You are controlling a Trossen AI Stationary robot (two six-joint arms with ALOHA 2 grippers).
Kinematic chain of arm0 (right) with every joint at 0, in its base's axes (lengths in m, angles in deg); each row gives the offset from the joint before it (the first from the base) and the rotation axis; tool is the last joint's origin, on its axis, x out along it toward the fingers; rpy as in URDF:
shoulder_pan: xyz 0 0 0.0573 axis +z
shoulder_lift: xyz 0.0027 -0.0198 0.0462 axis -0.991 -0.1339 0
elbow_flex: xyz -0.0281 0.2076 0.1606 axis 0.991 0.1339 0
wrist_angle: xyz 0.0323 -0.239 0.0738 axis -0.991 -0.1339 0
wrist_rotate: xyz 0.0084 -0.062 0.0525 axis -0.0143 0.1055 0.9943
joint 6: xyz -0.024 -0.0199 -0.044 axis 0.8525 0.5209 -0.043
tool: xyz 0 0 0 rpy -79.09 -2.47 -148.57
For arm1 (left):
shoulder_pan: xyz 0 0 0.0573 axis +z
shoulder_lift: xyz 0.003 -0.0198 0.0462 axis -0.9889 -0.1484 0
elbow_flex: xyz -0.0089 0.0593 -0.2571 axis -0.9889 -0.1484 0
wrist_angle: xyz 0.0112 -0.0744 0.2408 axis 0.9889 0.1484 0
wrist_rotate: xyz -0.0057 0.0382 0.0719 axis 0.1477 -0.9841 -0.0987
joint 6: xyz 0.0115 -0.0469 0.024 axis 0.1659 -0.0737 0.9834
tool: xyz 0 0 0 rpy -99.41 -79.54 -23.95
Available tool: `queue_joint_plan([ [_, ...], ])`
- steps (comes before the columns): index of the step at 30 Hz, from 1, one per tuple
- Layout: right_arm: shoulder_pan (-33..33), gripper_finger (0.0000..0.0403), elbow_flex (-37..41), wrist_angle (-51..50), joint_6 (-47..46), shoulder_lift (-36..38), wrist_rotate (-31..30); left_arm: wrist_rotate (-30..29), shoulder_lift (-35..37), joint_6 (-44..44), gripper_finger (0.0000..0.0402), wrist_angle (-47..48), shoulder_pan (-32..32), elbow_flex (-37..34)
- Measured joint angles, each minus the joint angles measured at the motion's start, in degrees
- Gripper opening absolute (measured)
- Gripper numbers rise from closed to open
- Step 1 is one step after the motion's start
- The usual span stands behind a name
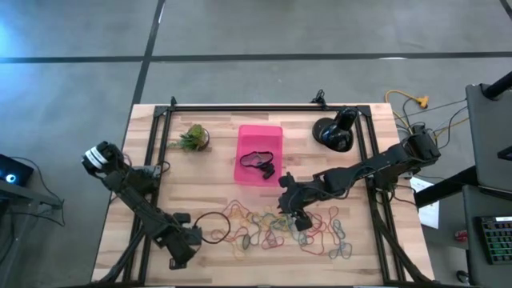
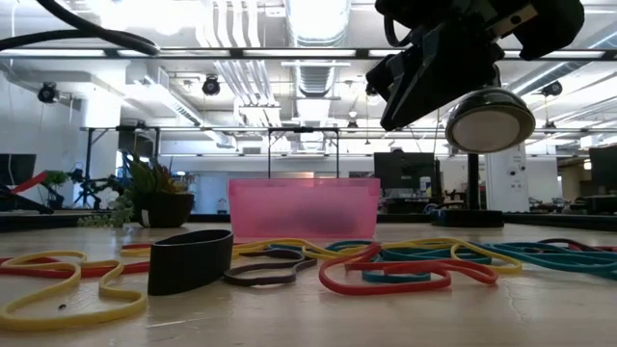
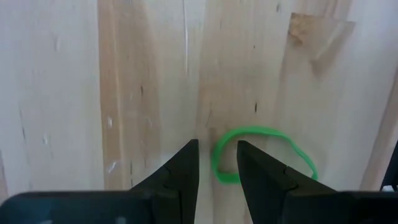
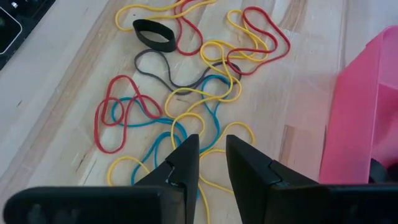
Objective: Pick and place rubber bands into bin
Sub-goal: Put the green rubber bands into the pink bin
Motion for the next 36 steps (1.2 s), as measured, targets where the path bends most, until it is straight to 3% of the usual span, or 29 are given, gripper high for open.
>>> queue_joint_plan([
  [11, 0.0, 0.0063, 0.0, 0.0, 0.0, 0.0, 0.0, -1.2, -1.7, 0.5, 0.0090, 1.2, -1.6, 0.1],
  [20, 0.0, 0.0063, 0.0, 0.0, -0.1, 0.0, 0.1, -1.6, -1.6, 0.5, 0.0009, 2.8, -1.6, 0.2],
  [23, 0.0, 0.0064, 0.0, 0.0, -0.1, 0.0, 0.1, -2.3, -1.6, 1.0, 0.0005, 3.0, -1.6, 0.2],
  [28, 0.0, 0.0062, 0.0, 0.0, 0.0, 0.0, 0.0, -6.3, -1.0, 7.5, 0.0001, 3.3, -1.4, 0.6],
  [36, 0.0, 0.0063, 0.0, 0.0, 0.0, 0.0, 0.0, -18.3, -0.2, 12.7, 0.0000, 5.7, -0.4, 1.4],
])
